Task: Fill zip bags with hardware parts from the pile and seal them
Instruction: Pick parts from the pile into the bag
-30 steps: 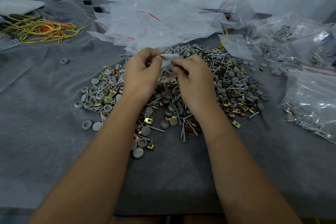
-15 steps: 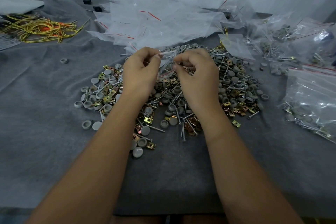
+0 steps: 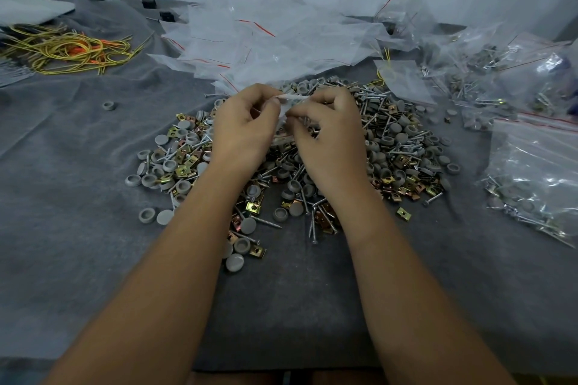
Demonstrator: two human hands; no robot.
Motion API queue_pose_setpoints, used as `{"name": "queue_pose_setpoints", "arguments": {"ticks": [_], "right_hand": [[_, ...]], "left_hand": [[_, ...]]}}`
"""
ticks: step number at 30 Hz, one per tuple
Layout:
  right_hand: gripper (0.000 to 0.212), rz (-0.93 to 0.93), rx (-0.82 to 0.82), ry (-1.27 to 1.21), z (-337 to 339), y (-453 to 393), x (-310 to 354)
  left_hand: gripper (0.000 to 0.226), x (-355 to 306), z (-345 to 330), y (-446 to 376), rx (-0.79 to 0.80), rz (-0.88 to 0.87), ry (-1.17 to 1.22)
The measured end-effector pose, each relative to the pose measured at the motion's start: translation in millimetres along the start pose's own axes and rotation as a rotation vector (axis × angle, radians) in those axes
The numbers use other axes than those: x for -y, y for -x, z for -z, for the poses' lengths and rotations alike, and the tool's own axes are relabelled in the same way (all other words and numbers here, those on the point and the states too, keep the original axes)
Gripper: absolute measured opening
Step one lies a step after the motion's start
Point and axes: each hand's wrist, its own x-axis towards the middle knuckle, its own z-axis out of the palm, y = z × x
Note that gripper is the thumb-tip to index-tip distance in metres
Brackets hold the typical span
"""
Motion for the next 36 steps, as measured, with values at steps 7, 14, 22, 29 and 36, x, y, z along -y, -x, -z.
{"name": "queue_pose_setpoints", "arguments": {"ticks": [7,14,22,29,36], "right_hand": [[0.008,-0.058,-0.001,-0.199,12.1,-2.3,7.9],[0.008,-0.060,0.674,-0.264,14.7,2.9,20.1],[0.016,0.157,0.875,0.004,18.3,5.4,25.0],[0.013,0.252,0.670,0.339,19.8,1.4,21.8],[0.040,0.258,0.700,0.337,16.5,3.8,20.6]], "left_hand": [[0.018,5.1,2.5,-8.1,-0.168,0.134,0.071],[0.022,7.9,5.1,-13.1,-0.221,0.176,0.126],[0.023,10.7,5.6,-15.3,-0.214,0.191,0.143],[0.021,10.0,5.7,-14.6,-0.201,0.206,0.159],[0.023,10.1,4.4,-15.4,-0.202,0.214,0.159]]}}
